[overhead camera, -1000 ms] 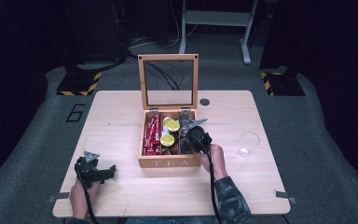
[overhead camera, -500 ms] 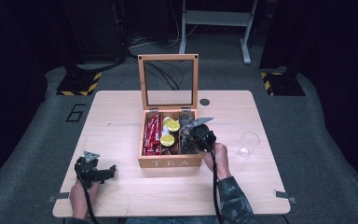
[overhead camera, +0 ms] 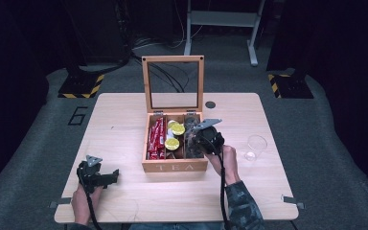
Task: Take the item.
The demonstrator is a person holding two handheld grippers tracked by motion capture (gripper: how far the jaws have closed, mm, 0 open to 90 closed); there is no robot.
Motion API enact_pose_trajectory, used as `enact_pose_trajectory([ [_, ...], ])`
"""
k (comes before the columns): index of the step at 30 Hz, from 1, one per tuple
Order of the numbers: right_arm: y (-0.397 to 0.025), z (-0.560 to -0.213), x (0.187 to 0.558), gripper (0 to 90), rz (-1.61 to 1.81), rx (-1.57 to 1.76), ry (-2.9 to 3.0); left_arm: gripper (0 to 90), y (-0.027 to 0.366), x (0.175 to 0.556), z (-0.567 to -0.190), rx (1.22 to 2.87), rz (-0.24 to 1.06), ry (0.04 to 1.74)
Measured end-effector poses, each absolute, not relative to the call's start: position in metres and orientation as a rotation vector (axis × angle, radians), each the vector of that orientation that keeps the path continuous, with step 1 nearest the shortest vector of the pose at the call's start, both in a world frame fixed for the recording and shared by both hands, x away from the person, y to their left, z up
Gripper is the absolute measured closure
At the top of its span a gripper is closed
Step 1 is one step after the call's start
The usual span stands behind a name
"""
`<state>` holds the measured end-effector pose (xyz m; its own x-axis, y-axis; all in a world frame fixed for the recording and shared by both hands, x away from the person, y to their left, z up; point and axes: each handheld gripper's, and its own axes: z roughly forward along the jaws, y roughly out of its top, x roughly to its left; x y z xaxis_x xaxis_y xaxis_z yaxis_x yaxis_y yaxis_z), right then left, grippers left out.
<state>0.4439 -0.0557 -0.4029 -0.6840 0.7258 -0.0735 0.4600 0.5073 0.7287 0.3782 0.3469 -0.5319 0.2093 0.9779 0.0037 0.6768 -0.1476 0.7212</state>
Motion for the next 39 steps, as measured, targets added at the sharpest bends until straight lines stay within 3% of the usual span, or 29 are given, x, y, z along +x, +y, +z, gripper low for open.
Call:
enact_pose_trajectory([
  [39, -0.107, -0.369, 0.425, 90.0, 0.967, 1.036, 2.233, 0.3, 0.347, 0.378, -0.532, 1.897, 0.655, 1.532],
])
